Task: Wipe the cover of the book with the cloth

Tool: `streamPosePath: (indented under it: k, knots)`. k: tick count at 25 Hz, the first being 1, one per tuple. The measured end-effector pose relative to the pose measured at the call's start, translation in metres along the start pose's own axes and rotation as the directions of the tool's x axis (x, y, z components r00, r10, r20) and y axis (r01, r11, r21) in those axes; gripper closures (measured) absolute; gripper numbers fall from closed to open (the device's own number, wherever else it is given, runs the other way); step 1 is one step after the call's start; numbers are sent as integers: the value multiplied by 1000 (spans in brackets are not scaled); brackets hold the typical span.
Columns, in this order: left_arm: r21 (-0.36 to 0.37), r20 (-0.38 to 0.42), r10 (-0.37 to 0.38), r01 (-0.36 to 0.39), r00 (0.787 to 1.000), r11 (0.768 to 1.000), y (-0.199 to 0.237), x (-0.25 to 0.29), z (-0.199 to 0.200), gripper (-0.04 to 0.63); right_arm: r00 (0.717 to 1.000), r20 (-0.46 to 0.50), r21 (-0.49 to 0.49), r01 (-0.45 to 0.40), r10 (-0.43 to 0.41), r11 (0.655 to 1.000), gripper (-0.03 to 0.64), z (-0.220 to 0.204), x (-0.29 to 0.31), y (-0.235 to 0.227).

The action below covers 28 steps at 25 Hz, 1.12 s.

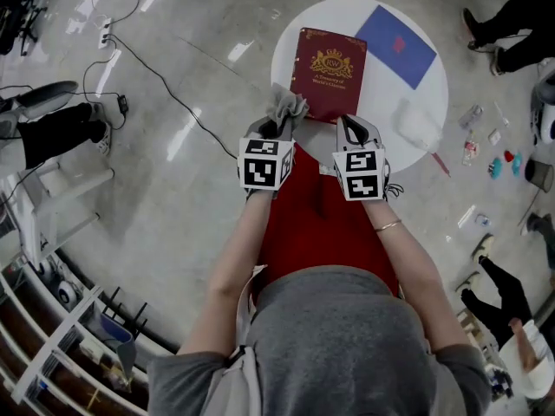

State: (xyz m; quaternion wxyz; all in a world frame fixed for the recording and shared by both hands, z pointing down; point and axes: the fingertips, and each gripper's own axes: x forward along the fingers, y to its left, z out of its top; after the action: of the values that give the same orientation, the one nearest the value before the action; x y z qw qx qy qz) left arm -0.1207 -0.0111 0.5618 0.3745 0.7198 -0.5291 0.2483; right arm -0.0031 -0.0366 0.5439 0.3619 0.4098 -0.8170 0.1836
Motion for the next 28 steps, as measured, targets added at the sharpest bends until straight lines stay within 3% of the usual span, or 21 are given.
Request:
streamPosePath:
  k: [10, 28]
  knots:
    - [-50, -6, 50, -50, 999, 998, 50, -7, 10, 571, 1000, 0, -16, -16, 16, 1000, 588, 23, 23, 10]
    - [128, 28, -13, 9, 1000, 992, 82, 95, 152, 571, 994, -35, 116, 109, -106, 987, 588, 58, 55, -40]
